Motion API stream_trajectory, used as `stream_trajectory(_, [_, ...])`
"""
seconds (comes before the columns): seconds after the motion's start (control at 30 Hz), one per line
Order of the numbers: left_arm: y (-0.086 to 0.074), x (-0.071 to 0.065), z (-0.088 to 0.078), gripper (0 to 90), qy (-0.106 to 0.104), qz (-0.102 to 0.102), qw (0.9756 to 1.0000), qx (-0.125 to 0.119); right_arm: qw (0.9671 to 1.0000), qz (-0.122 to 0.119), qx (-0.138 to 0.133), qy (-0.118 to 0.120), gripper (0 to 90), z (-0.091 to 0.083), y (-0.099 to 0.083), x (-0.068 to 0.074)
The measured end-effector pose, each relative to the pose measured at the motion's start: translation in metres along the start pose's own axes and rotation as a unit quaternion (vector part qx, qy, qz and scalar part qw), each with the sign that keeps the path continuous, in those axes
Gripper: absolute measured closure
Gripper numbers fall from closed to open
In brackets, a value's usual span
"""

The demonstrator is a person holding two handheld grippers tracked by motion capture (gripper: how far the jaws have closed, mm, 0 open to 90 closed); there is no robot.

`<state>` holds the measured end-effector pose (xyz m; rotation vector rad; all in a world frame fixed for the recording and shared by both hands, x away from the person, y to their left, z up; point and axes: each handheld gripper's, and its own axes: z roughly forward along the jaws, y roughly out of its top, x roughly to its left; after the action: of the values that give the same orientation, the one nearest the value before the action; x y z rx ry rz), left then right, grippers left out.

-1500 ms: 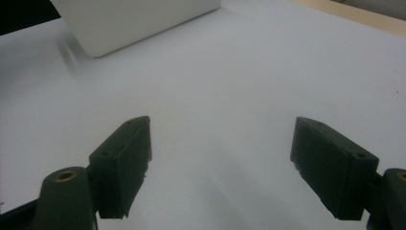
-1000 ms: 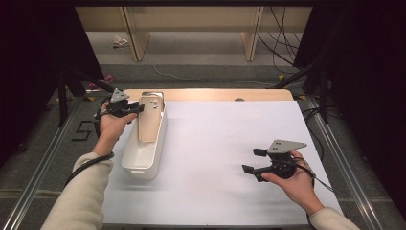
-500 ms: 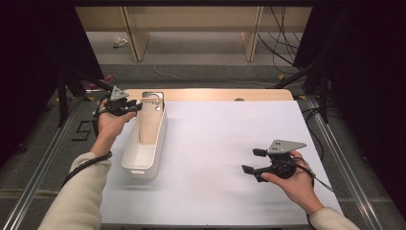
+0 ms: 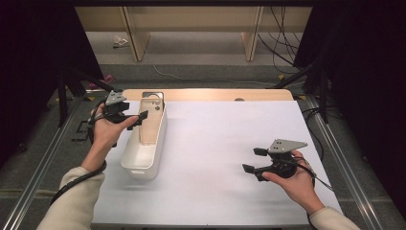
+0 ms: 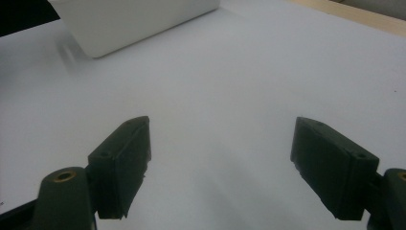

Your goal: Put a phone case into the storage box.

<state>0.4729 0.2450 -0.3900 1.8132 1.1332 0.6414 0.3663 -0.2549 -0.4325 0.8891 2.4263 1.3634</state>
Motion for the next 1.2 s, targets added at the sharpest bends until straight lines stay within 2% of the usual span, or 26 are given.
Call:
stream_trajectory(0.23, [-0.004,-0.017,-0.018,10.7,-0.029,0.010,0.9995,-0.009,1.0000,0.002,-0.002,-0.002,22.4,-0.001,0.000,-0.002])
stream_trajectory(0.57, [-0.011,-0.029,-0.025,6.3,-0.035,0.017,0.9992,-0.009,1.0000,0.003,-0.004,-0.002,22.4,-0.002,0.001,-0.002])
stream_trajectory(0.83, [-0.018,-0.038,-0.032,2.0,-0.049,0.015,0.9986,-0.017,1.0000,0.003,-0.005,-0.003,22.4,-0.003,0.001,-0.003])
stream_trajectory(1.2, [-0.025,-0.057,-0.043,0.0,-0.069,0.028,0.9970,-0.022,0.9999,0.006,-0.009,-0.008,22.4,-0.009,-0.001,-0.006])
